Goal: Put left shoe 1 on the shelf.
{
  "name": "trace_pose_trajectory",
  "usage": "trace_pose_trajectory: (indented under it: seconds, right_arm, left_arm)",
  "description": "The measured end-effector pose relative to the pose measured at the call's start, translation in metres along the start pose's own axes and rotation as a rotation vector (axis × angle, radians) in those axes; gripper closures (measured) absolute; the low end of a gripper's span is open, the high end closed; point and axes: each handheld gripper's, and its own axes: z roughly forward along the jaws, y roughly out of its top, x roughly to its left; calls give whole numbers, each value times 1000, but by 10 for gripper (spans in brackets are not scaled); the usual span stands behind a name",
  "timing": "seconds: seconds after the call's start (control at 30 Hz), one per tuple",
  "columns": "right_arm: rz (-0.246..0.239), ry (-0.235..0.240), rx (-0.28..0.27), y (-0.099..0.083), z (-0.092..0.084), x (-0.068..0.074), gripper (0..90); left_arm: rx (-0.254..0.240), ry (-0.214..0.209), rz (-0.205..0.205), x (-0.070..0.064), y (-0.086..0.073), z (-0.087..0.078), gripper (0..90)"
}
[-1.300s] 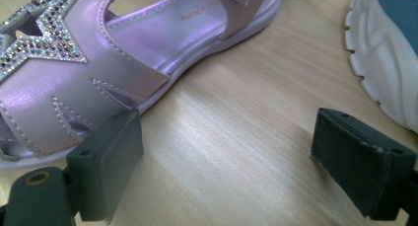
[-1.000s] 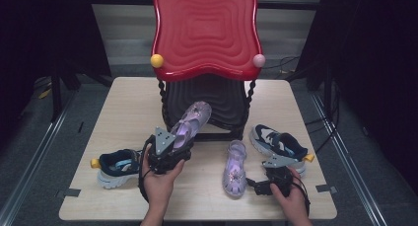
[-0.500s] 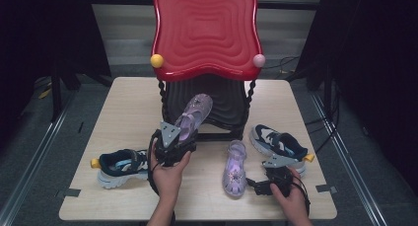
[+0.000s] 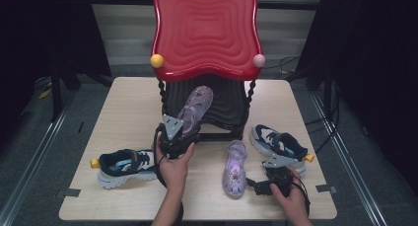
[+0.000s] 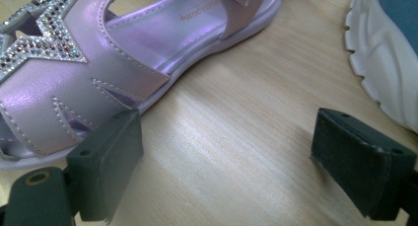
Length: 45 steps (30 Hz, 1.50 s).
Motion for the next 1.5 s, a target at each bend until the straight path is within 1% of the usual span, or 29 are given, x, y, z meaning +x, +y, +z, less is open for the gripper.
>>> trace_pose_trajectory:
  seconds: [0.03,0.1,0.27,0.3,0.4,0.47,0.77,0.9,0.93,1.07,1.2,1.27,1.33,1.5]
  right_arm:
    - [-1,0,0,0,0,0,116]
    - [1,1,1,0,0,0,116]
    - [0,0,0,0,0,0,116]
    - [-1,0,0,0,0,0,116]
    - [0,1,-2,0,0,0,116]
    - [0,1,-2,0,0,0,116]
    - [1,1,-2,0,0,0,116]
    - [1,1,-2,0,0,0,116]
    - [0,1,-2,0,0,0,116]
    - [0,1,-2,0,0,0,116]
    - [0,1,-2,0,0,0,116]
    - [0,1,-2,0,0,0,116]
    - [0,1,-2,0,0,0,116]
    - [1,2,-1,0,0,0,116]
  left_arm:
    - [1,-3,7,1,1,1,375]
    - [-10,12,-9,1,2,3,374]
    - [-24,40,-9,2,6,8,375]
    - [-28,40,-11,2,6,9,375]
    - [-33,57,-24,2,7,12,374]
    - [-26,68,-25,2,6,15,374]
    - [-45,124,-37,-3,9,26,375]
    - [-43,127,-45,-3,12,31,375]
    - [-46,134,-49,-3,12,33,374]
    - [-65,140,-63,-3,16,36,375]
    - [-82,164,-67,-4,20,39,375]
    - [-92,172,-68,-4,21,41,374]
    - [-90,178,-68,-3,22,43,374]
    - [-97,183,-86,-5,21,50,374]
